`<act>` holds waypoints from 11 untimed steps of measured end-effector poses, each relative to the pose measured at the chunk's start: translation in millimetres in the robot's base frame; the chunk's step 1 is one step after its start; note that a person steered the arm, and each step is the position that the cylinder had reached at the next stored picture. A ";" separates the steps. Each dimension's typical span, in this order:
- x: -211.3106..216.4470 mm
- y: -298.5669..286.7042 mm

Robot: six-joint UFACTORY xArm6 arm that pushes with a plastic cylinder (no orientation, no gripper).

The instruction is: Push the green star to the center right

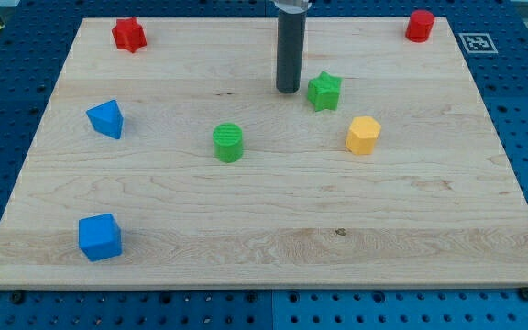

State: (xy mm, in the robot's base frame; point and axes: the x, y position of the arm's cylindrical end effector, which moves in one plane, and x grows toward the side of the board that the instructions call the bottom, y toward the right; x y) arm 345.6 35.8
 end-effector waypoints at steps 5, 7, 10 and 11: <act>21.3 22.2; 24.1 37.8; 29.4 53.3; 29.4 75.4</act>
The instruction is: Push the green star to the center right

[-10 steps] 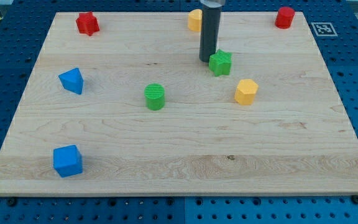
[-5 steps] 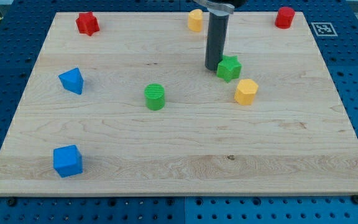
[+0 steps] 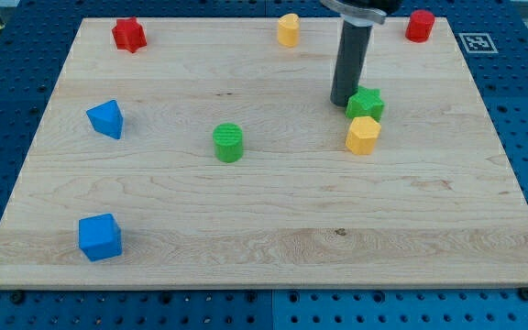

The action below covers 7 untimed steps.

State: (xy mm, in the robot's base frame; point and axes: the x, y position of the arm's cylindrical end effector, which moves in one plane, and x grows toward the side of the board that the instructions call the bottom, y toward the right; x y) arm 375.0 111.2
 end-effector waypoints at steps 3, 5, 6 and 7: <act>30.3 8.3; 46.8 57.0; 47.2 82.6; 49.9 107.7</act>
State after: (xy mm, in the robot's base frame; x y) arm 424.9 218.9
